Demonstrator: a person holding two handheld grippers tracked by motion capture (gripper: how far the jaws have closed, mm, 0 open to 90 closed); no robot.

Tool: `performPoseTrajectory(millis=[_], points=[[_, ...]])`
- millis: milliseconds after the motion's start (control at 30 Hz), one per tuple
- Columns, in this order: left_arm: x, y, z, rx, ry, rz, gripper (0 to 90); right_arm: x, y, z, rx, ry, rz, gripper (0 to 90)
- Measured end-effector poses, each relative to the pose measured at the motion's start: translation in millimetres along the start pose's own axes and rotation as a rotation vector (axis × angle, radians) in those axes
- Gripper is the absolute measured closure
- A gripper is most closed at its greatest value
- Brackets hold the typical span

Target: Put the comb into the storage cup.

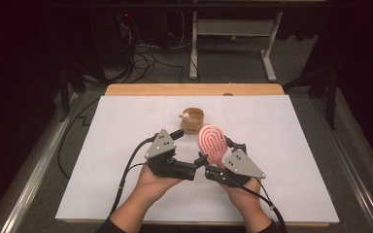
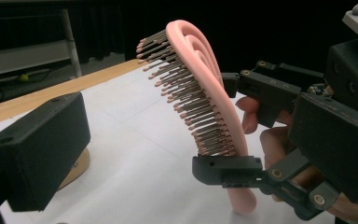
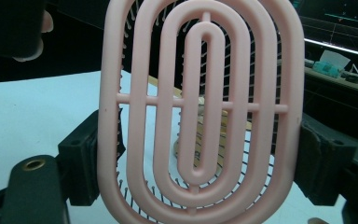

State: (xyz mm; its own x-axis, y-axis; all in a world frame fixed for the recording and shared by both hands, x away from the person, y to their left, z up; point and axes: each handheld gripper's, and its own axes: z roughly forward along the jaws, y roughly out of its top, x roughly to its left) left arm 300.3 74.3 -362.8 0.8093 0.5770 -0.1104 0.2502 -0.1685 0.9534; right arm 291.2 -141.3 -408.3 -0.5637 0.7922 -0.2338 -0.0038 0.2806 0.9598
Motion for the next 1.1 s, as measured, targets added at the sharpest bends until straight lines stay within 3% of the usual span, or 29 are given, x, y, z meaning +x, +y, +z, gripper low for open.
performPoseTrajectory(millis=[500,633,700,900,1100], points=[[3.0,1.5,12.7,0.022,-0.029,-0.052,0.0,3.7,1.2,-0.6,-0.010,0.010,-0.004,19.8],[3.4,1.5,14.6,0.019,-0.027,-0.054,6.1,4.6,1.3,-0.1,-0.011,0.012,-0.007,19.8],[3.3,1.6,15.5,0.013,-0.026,-0.059,13.6,5.0,1.3,0.0,-0.010,0.013,-0.006,19.8],[5.2,1.3,20.2,0.048,-0.050,-0.097,21.2,5.5,0.6,0.6,-0.009,0.010,-0.010,19.8],[2.7,0.9,22.5,0.052,-0.055,-0.086,29.8,6.1,0.3,0.7,-0.003,0.011,-0.011,19.8]])
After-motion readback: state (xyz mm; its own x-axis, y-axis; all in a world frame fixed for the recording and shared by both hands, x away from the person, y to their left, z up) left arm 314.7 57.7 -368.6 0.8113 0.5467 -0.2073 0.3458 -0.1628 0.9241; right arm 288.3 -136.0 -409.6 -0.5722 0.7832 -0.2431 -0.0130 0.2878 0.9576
